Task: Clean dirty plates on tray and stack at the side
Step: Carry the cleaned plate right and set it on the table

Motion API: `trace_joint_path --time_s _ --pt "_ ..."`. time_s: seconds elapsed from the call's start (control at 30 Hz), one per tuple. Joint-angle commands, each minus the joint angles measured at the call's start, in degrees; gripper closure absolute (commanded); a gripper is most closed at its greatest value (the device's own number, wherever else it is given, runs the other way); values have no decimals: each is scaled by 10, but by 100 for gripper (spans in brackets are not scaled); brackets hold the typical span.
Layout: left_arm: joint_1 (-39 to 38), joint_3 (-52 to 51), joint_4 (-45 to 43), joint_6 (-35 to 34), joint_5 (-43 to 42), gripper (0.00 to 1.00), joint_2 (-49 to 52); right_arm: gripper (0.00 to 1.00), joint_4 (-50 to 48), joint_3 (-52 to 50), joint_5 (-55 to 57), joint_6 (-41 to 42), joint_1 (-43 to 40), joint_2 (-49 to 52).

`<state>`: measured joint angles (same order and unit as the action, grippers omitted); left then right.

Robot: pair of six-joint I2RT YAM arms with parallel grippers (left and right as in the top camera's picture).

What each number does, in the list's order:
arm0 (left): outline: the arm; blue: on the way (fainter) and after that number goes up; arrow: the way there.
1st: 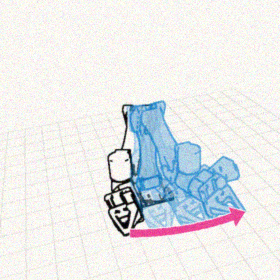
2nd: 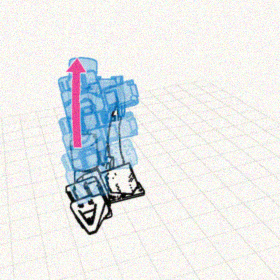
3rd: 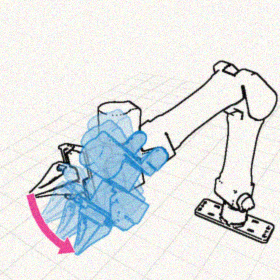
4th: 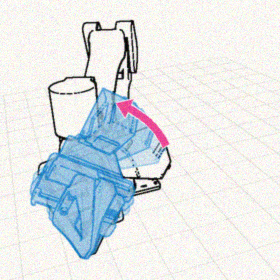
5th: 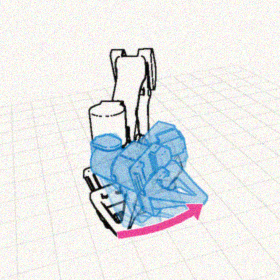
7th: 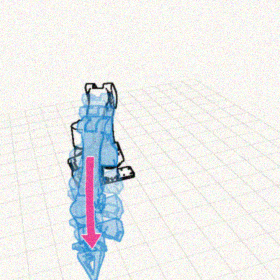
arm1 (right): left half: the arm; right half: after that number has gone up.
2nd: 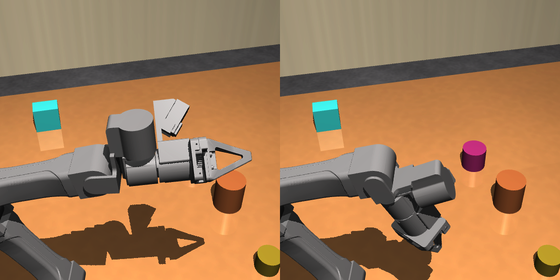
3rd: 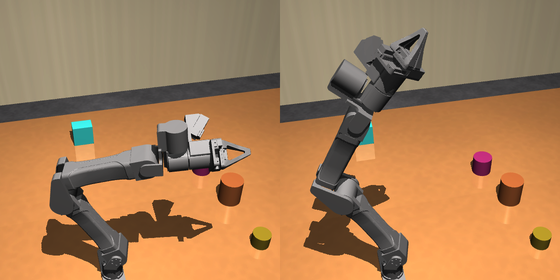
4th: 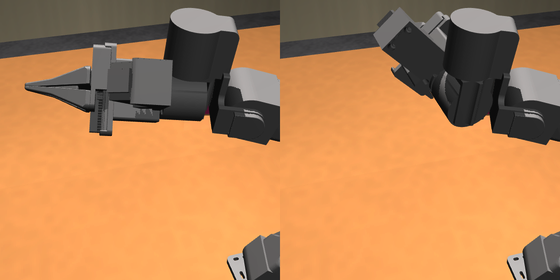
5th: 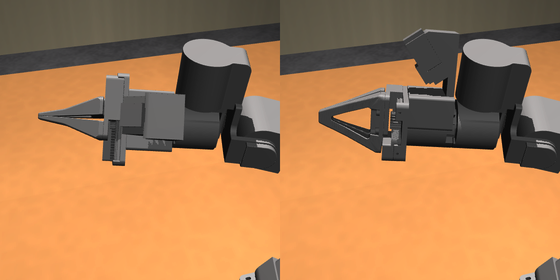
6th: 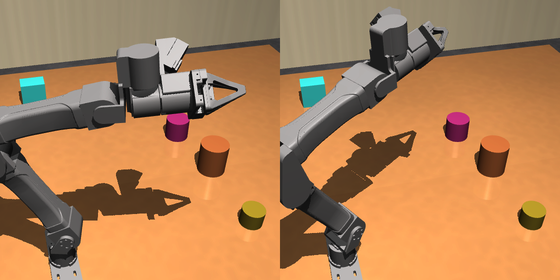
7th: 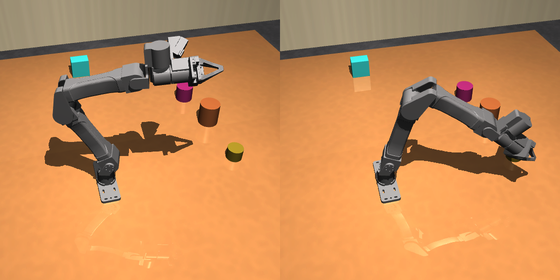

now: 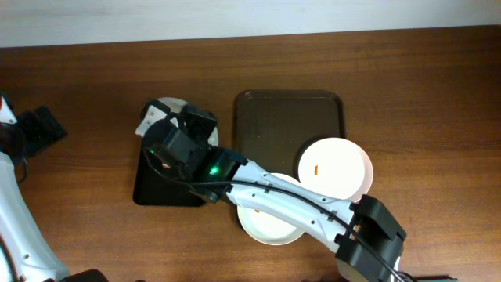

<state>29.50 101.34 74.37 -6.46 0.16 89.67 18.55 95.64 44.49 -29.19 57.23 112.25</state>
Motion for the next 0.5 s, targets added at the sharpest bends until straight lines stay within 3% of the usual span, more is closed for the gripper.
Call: trace_joint_path --time_s 0.0,0.07,0.1,0.17,0.23,0.3,0.37,0.47 --pt "3 0 0 -3 -4 0 -6 96 52 8 -28 119 -34 -16" --pt "3 0 0 -3 -4 0 -6 96 60 8 -97 78 -36 -30" --pt "3 0 0 -3 -4 0 -6 96 60 8 -35 82 -37 -34" --pt "3 0 0 -3 -4 0 -6 96 84 8 -71 152 -56 -55" --pt "3 0 0 -3 -4 0 -6 96 150 8 -208 278 -137 -99" --pt "3 0 0 -3 -4 0 -6 96 223 8 -387 377 -285 -141" --pt "3 0 0 -3 -4 0 -6 96 297 8 -575 409 -502 -150" --pt "3 0 0 -3 -4 0 -6 96 362 5 -621 419 -721 -123"
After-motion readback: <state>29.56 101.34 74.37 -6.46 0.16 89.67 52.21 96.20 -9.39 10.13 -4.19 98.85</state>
